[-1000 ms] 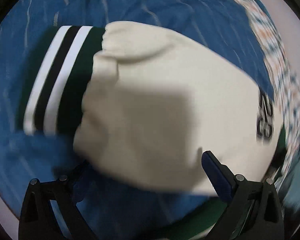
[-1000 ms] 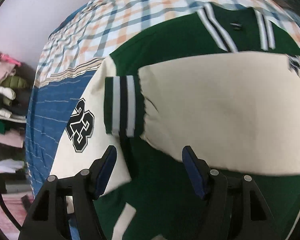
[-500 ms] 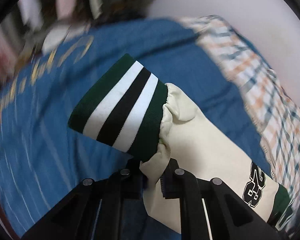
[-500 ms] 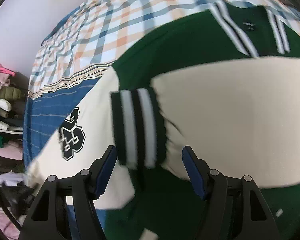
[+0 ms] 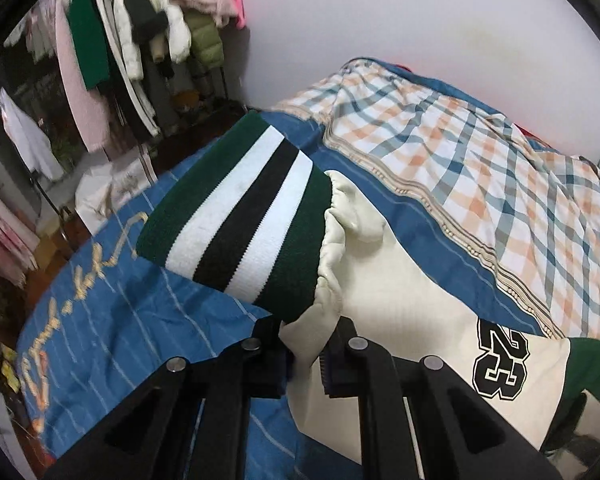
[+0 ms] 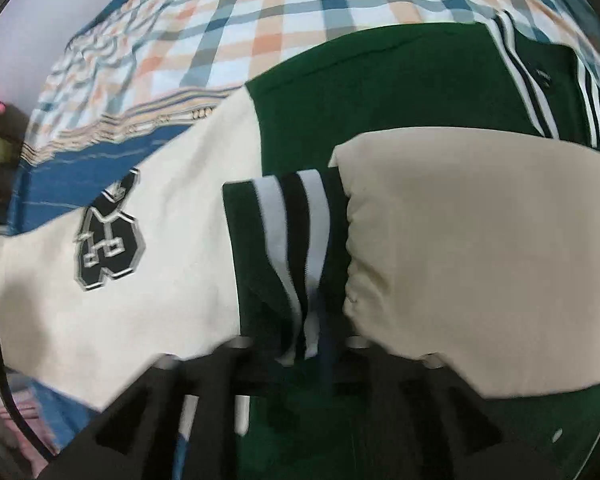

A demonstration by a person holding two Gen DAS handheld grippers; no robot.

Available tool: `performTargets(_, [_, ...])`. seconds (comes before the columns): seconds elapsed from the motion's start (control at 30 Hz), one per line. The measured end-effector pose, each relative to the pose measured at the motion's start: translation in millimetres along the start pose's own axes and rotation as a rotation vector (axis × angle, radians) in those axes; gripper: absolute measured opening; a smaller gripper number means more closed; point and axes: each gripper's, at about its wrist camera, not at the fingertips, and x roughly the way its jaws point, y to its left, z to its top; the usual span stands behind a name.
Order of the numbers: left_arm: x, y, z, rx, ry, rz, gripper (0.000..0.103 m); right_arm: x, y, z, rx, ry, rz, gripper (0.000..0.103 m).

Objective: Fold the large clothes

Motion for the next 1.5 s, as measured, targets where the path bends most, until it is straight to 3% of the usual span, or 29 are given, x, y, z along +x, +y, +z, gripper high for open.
performTargets(0.07, [-16.9,-11.1,1.8,0.029,-0.034,0.018,0.008,-32.0,-12.9,-7.1,0.024,-0.046,-0.024,0.090])
performTargets(0.1, [-28.1,-18.4,1.9,0.049,-0.057,0.026,0.008,-44.7,-17.4,-9.6,0.025,-0.067,-0.059,0.092])
performTargets(0.2, [-61.8,-46.7,0.8,0.117,-0.119,0.038,0.008,-76.2,-34.9,-20.8,0.002,-0.139,-0.225,0.092])
performTargets(0.27, [-84.3,-69.6,-2.7,0.170,-0.158,0.037,0.008,-83.0,-54.8,-24.6,0.011,-0.135,-0.295,0.092])
performTargets(0.43, [-141.1,-139.5,-26.3,0.311,-0.236,-0.015,0.008,-93.3,-108.1,-26.2,0.077,-0.126,-0.315,0.092])
performTargets(0.53, [-172.5,-194.7,-53.2,0.403,-0.259,-0.066,0.008,-99.5,-141.4,-27.2,0.119,-0.121,-0.270,0.092])
performTargets(0.67, [-202.0,-273.1,-91.0,0.470,-0.216,-0.174,0.007,-110.8,-206.3,-36.6,0.196,-0.104,-0.221,0.092])
performTargets(0.77, [-223.4,-343.9,-128.2,0.531,-0.168,-0.268,0.007,-120.1,-276.1,-50.1,0.283,-0.086,-0.201,0.092])
performTargets(0.97, [-250.2,-478.6,-234.3,0.726,-0.060,-0.425,0.008,-133.9,-397.5,-83.2,0.431,-0.056,-0.190,0.092])
performTargets(1.1, [-243.5,-529.3,-303.2,0.845,0.033,-0.434,0.008,-134.8,-458.4,-106.2,0.495,-0.031,-0.195,0.092])
performTargets(1.2, [-228.6,-550.4,-338.5,0.917,0.063,-0.377,0.013,-137.7,-490.1,-126.2,0.537,-0.023,-0.163,0.092])
performTargets(1.23, [-223.3,-553.7,-346.1,0.931,0.073,-0.362,0.018,-138.0,-496.6,-131.2,0.540,-0.023,-0.152,0.092])
performTargets(1.3, [-219.2,-556.9,-353.9,0.935,0.124,-0.408,0.056,-139.0,-510.4,-142.5,0.545,-0.019,-0.122,0.092])
performTargets(1.33, [-219.8,-557.6,-355.2,0.933,0.154,-0.444,0.091,-139.2,-515.3,-147.1,0.549,-0.017,-0.103,0.092])
performTargets(1.37, [-222.5,-557.5,-355.8,0.929,0.160,-0.462,0.101,-139.1,-521.3,-152.7,0.551,-0.010,-0.080,0.092])
performTargets(1.5, [-240.9,-544.7,-342.4,0.902,0.149,-0.506,0.101,-143.3,-532.9,-164.0,0.519,-0.001,-0.027,0.092])
